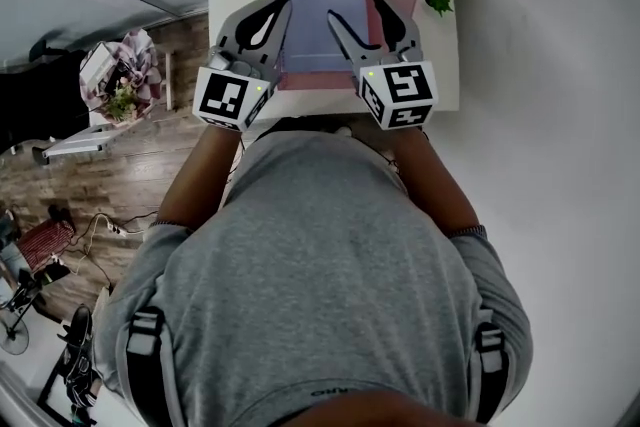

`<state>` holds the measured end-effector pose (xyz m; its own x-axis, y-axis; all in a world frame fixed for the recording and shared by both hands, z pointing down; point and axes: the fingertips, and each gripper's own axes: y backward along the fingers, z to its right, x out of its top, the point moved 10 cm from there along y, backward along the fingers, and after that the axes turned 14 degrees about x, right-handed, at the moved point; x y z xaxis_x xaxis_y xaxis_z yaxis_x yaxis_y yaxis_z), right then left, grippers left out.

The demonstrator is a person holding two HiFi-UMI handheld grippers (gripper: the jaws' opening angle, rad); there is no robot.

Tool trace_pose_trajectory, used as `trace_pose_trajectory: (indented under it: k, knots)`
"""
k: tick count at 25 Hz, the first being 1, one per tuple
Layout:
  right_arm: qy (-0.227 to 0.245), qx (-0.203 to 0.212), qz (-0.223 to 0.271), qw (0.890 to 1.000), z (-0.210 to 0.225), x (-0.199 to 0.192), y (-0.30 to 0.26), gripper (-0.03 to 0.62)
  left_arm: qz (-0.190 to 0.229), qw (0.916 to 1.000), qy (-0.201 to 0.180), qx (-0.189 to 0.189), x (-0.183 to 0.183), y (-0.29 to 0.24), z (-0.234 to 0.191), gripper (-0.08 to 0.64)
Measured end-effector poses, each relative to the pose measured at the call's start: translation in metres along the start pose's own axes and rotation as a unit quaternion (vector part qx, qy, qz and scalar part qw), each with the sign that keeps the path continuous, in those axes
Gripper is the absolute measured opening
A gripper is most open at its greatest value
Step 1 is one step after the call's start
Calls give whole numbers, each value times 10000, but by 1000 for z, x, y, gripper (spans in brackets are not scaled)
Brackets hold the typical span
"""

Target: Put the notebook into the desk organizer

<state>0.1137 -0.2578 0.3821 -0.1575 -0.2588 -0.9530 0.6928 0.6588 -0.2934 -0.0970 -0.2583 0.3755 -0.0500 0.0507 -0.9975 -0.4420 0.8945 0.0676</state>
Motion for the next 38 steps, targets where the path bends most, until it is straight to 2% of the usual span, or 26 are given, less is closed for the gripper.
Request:
trace_pose_trajectory:
  k: [7, 13, 18, 25, 35, 38]
  knots:
    - [489, 747, 594, 9942, -14, 14, 33, 221, 180, 9995, -85, 254, 20, 26, 20, 20]
    - [762, 1000, 941, 9876, -21, 5, 65, 91, -6, 9992, -234, 323, 22, 49, 45, 20]
    - [850, 1091, 1080, 9845, -29, -3, 87, 8, -63, 9990, -309, 331, 22, 67, 62, 20]
    - [911, 1219, 1123, 9820, -37, -13, 106, 8, 303, 9987, -221, 359, 25, 83, 80, 20]
    - [931, 1134, 1183, 9821, -48, -21, 126, 6, 289, 9987, -250, 349, 24, 103, 94, 20]
    - [887, 1127, 1176, 9826, -50, -25, 131, 6, 113, 9988, -307, 368, 21, 107, 98, 20]
